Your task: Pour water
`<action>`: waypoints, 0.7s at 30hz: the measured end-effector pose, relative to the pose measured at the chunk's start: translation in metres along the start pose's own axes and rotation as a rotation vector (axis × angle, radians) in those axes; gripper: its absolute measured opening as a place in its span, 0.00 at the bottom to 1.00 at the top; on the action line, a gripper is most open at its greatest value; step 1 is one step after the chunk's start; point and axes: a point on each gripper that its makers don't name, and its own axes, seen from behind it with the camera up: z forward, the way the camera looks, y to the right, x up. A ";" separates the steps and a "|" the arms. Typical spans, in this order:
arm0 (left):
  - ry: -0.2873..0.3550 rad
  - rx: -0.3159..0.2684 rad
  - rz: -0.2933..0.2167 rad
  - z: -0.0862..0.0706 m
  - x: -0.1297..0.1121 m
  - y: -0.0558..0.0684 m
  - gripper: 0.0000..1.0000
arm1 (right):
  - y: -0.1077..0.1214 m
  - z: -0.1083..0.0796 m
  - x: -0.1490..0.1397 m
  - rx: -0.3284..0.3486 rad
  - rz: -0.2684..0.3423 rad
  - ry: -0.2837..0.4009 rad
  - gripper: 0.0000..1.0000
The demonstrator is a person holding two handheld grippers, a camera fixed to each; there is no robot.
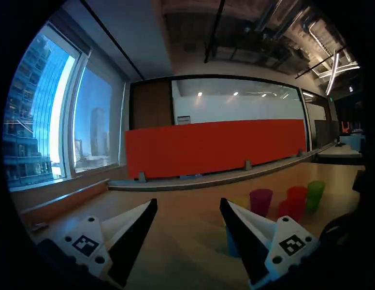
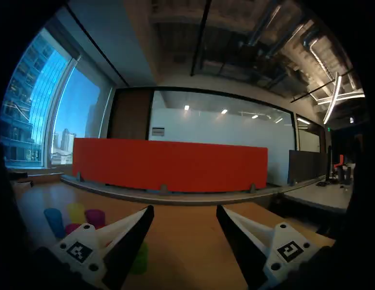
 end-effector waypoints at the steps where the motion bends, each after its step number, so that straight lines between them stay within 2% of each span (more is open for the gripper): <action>1: -0.003 0.002 -0.001 0.000 -0.003 -0.002 0.96 | 0.000 0.001 0.000 -0.001 0.000 -0.001 1.00; 5: -0.017 0.014 -0.010 0.001 -0.012 -0.011 0.96 | 0.000 0.002 0.003 -0.002 -0.001 0.000 1.00; 11: -0.030 0.015 -0.032 0.002 -0.020 -0.017 0.96 | -0.003 0.007 0.005 -0.001 -0.002 0.000 1.00; 21: -0.045 0.015 -0.065 0.004 -0.031 -0.018 0.96 | -0.002 0.008 0.009 -0.002 0.001 0.001 1.00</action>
